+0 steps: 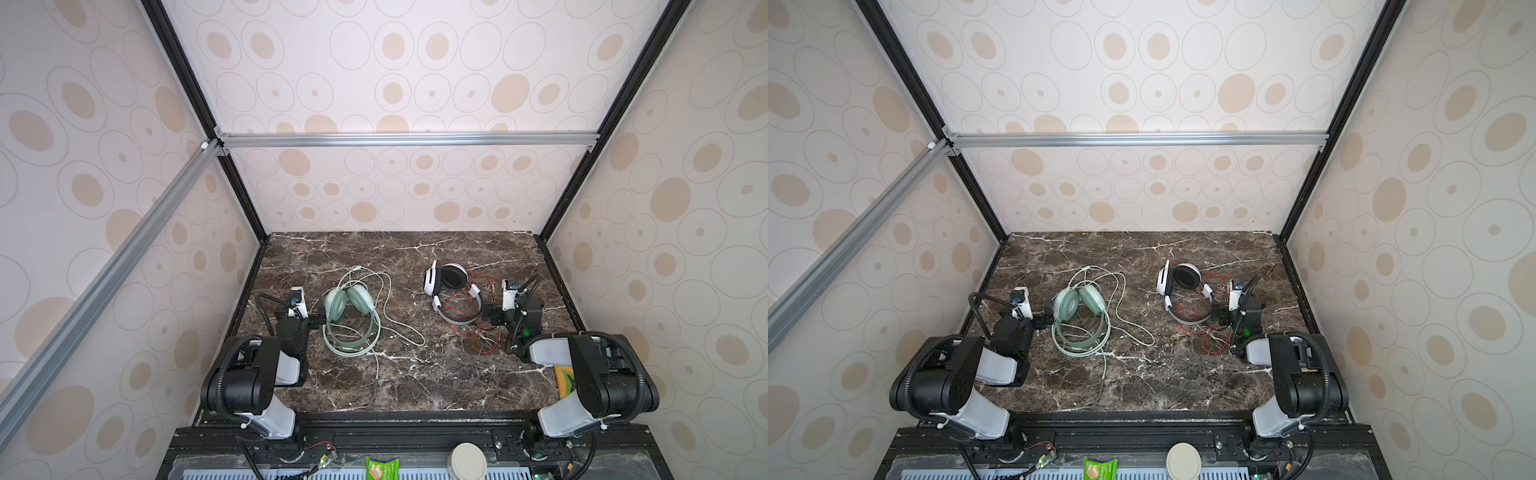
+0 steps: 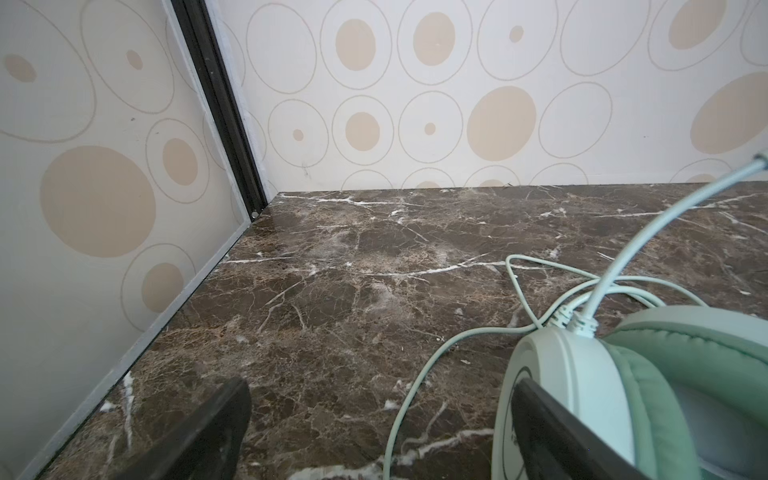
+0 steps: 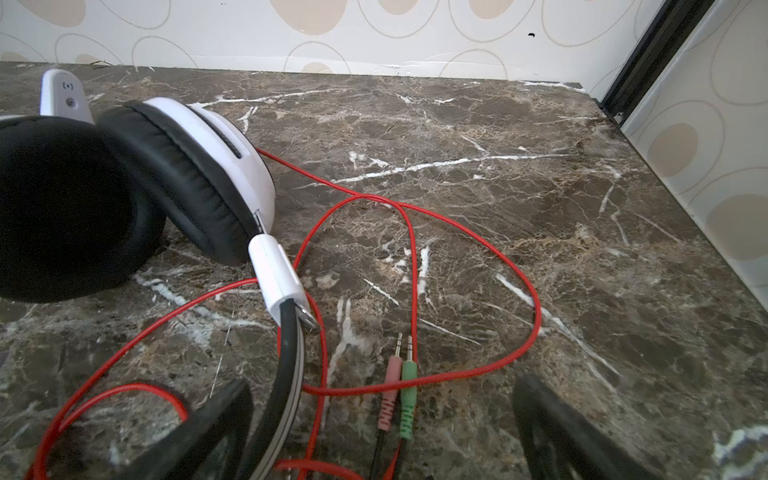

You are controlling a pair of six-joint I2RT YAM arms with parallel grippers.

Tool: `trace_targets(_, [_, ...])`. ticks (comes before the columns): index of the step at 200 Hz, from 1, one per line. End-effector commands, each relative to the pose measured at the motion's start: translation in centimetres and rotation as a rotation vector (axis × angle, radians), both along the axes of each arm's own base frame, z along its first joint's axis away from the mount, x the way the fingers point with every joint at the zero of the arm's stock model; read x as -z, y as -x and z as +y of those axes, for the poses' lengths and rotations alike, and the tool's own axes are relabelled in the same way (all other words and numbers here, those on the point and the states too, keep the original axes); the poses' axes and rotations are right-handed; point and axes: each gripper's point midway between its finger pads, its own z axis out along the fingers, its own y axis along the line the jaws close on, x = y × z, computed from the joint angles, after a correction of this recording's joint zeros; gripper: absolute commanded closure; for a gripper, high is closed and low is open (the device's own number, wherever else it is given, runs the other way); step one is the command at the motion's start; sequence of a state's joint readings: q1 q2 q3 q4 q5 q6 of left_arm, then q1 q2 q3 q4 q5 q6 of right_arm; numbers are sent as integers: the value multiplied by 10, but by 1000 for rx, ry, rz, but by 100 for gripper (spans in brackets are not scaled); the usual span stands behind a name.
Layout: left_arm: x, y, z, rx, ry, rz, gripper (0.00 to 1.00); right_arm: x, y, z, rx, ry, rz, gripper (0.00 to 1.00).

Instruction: Wrap the headphones

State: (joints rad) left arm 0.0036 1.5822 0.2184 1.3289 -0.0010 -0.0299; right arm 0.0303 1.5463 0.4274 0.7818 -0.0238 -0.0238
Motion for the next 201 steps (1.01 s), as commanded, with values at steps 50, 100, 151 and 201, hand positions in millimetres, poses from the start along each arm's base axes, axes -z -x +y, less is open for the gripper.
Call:
trace_targets(50, [-10,-2,-7,40,-26,-35,2,-4,0,-1,1,2,-16,0])
trace_targets(100, [-9,-2,-8,41,-23,-31,2,-3,0,-1,-1,2,-13,0])
trace_targets(151, [-9,-3,-8,41,-24,-32,2,-4,-1,-3,6,-2,-16,0])
trace_targets(201, [-23,15,19,-131,11,-98,2,-4,0,-3,4,-1,-13,0])
